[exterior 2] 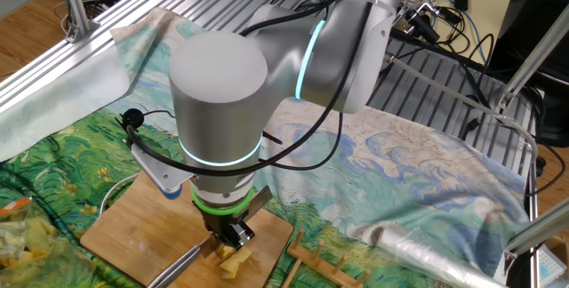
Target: Chop the potatoes
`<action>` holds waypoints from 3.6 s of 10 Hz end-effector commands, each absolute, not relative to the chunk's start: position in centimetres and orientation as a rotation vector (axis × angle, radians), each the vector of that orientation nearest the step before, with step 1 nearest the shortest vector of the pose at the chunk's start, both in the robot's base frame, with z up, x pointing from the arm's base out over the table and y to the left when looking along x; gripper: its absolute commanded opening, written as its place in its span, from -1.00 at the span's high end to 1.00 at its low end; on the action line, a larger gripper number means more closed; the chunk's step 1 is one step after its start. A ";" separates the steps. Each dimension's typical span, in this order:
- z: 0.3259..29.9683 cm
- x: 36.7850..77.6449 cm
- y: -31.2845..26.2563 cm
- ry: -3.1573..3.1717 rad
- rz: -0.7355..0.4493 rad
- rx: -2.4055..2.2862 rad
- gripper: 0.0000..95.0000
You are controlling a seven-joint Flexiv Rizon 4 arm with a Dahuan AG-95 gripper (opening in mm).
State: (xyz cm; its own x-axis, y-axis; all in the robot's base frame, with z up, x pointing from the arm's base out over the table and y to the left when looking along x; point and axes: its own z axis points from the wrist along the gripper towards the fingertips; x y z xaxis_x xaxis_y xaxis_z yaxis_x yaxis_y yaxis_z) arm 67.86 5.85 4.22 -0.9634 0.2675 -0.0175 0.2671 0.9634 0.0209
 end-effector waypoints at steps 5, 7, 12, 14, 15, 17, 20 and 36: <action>2.8 68.0 5.9 3.099 0.045 0.423 0.60; 3.1 68.0 5.8 3.103 0.038 0.413 0.60; 4.0 68.0 5.9 3.112 0.018 0.406 0.60; 4.3 68.0 5.9 3.122 0.015 0.398 0.60; 4.4 67.9 5.9 3.118 0.014 0.394 0.60; 4.4 68.0 5.9 3.118 0.001 0.388 0.60; 4.6 68.1 5.7 3.121 0.025 0.413 0.60; 6.7 67.4 4.7 3.126 0.010 0.394 0.60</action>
State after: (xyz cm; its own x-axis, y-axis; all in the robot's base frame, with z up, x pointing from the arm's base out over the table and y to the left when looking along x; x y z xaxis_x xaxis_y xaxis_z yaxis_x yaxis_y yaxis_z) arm 67.40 4.67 6.74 -0.9689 0.2472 0.0108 0.2473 0.9689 0.0067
